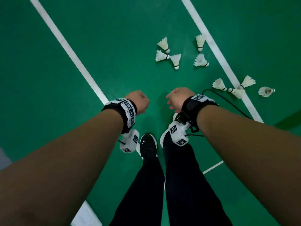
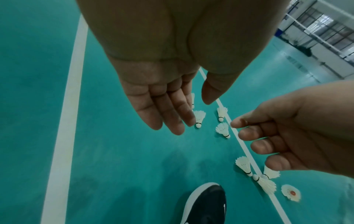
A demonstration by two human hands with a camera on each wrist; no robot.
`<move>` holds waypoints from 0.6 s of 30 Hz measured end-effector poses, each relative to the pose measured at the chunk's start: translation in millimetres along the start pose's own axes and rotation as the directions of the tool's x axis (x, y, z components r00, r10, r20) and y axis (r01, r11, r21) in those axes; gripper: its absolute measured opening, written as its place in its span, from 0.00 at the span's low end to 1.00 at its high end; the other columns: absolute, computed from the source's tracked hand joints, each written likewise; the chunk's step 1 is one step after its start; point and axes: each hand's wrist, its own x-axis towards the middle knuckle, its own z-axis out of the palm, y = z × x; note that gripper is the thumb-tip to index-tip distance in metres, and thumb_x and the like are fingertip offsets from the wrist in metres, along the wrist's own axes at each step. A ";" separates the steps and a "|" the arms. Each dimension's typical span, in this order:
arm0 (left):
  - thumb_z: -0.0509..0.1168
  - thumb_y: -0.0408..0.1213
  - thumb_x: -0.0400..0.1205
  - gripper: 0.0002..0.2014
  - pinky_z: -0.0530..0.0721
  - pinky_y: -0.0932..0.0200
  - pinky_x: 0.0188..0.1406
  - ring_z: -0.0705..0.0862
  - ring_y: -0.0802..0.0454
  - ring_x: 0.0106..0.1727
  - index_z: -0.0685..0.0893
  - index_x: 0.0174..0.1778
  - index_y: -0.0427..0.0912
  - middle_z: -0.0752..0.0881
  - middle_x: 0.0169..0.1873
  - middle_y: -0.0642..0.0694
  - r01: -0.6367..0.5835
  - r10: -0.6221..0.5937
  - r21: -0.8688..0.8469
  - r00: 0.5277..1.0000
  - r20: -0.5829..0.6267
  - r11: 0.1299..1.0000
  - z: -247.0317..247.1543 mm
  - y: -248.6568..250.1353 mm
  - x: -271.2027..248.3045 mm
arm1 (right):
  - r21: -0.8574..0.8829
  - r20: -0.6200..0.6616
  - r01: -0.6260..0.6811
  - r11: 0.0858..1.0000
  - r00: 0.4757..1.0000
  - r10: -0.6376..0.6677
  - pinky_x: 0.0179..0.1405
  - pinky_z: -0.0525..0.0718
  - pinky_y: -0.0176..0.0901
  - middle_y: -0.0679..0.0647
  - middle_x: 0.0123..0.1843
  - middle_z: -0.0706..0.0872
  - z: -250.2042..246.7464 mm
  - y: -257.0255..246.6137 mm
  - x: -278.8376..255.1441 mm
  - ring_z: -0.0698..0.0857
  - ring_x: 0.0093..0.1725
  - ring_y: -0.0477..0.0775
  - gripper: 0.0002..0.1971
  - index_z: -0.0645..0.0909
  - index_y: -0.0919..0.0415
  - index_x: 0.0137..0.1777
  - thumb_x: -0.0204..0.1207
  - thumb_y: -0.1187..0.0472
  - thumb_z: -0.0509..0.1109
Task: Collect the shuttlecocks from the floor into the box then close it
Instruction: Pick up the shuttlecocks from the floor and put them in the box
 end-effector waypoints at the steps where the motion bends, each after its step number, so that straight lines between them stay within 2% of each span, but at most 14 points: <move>1: 0.63 0.41 0.84 0.10 0.95 0.40 0.49 0.95 0.43 0.45 0.88 0.44 0.44 0.95 0.42 0.44 0.004 -0.005 0.017 1.000 0.010 1.000 -6.2 10.1 9.0 | 0.004 0.001 -0.005 1.000 1.000 0.005 0.20 0.81 0.31 0.55 0.49 0.90 -4.8 -4.6 7.8 0.88 0.34 0.48 0.03 0.83 0.56 0.56 0.86 0.61 0.71; 4: 0.62 0.40 0.85 0.11 0.95 0.40 0.51 0.95 0.43 0.46 0.89 0.46 0.41 0.95 0.44 0.43 -0.009 0.008 0.023 1.000 0.016 1.000 -21.9 50.6 38.8 | 0.003 0.020 -0.005 1.000 1.000 0.004 0.22 0.81 0.33 0.55 0.51 0.90 -26.0 -19.9 40.2 0.88 0.35 0.49 0.02 0.82 0.55 0.56 0.86 0.61 0.70; 7: 0.61 0.38 0.89 0.13 0.93 0.46 0.50 0.95 0.44 0.49 0.89 0.54 0.36 0.94 0.50 0.42 -0.020 0.020 -0.013 1.000 0.018 1.000 -27.7 87.7 76.3 | -0.003 0.000 0.024 1.000 1.000 -0.024 0.26 0.83 0.36 0.55 0.52 0.90 -51.9 -33.8 76.2 0.89 0.39 0.51 0.02 0.82 0.55 0.56 0.86 0.60 0.70; 10: 0.60 0.37 0.91 0.12 0.90 0.49 0.47 0.92 0.45 0.46 0.85 0.60 0.35 0.93 0.53 0.41 -0.028 0.028 -0.082 1.000 0.002 0.996 -24.3 115.0 109.9 | 0.046 -0.038 0.027 0.999 0.999 -0.026 0.22 0.81 0.32 0.55 0.54 0.89 -69.6 -40.4 107.6 0.88 0.38 0.49 0.04 0.83 0.56 0.59 0.87 0.60 0.69; 11: 0.60 0.37 0.92 0.11 0.89 0.49 0.47 0.91 0.46 0.45 0.84 0.61 0.34 0.92 0.54 0.41 -0.029 0.030 -0.101 1.000 0.004 0.994 -21.7 121.5 123.5 | 0.040 -0.057 0.018 0.999 0.998 -0.016 0.23 0.82 0.33 0.57 0.56 0.89 -74.1 -40.9 119.9 0.88 0.40 0.50 0.07 0.84 0.58 0.62 0.87 0.60 0.69; 14: 0.59 0.32 0.93 0.09 0.91 0.48 0.54 0.90 0.47 0.46 0.84 0.58 0.35 0.91 0.54 0.40 -0.012 0.018 -0.121 0.999 0.042 0.993 -8.5 126.5 178.5 | -0.082 -0.124 -0.005 0.997 0.992 -0.005 0.40 0.91 0.46 0.61 0.62 0.92 -80.0 -33.2 163.8 0.91 0.49 0.58 0.16 0.86 0.63 0.69 0.87 0.59 0.66; 15: 0.59 0.31 0.92 0.09 0.92 0.44 0.57 0.92 0.46 0.47 0.85 0.60 0.36 0.91 0.54 0.39 -0.008 0.014 -0.122 0.999 0.047 0.992 -4.3 123.5 197.2 | -0.141 -0.162 -0.005 0.990 0.987 -0.018 0.46 0.92 0.51 0.61 0.61 0.92 -79.4 -30.3 178.1 0.91 0.51 0.59 0.16 0.85 0.61 0.71 0.86 0.58 0.67; 16: 0.61 0.30 0.91 0.10 0.93 0.40 0.57 0.93 0.44 0.49 0.85 0.63 0.36 0.91 0.53 0.37 -0.005 0.010 -0.125 0.999 0.040 0.992 -0.5 118.7 215.7 | -0.168 -0.203 -0.002 0.986 0.979 -0.033 0.45 0.90 0.51 0.60 0.60 0.91 -76.4 -28.1 193.7 0.91 0.49 0.59 0.19 0.82 0.55 0.74 0.84 0.57 0.68; 18: 0.65 0.34 0.87 0.17 0.94 0.35 0.54 0.94 0.38 0.50 0.80 0.73 0.38 0.89 0.51 0.36 0.011 -0.012 -0.131 1.000 -0.007 0.991 7.9 107.2 251.5 | -0.134 -0.247 -0.006 0.991 0.969 -0.027 0.36 0.84 0.45 0.60 0.64 0.87 -67.0 -23.5 227.8 0.89 0.43 0.57 0.32 0.72 0.41 0.82 0.78 0.56 0.73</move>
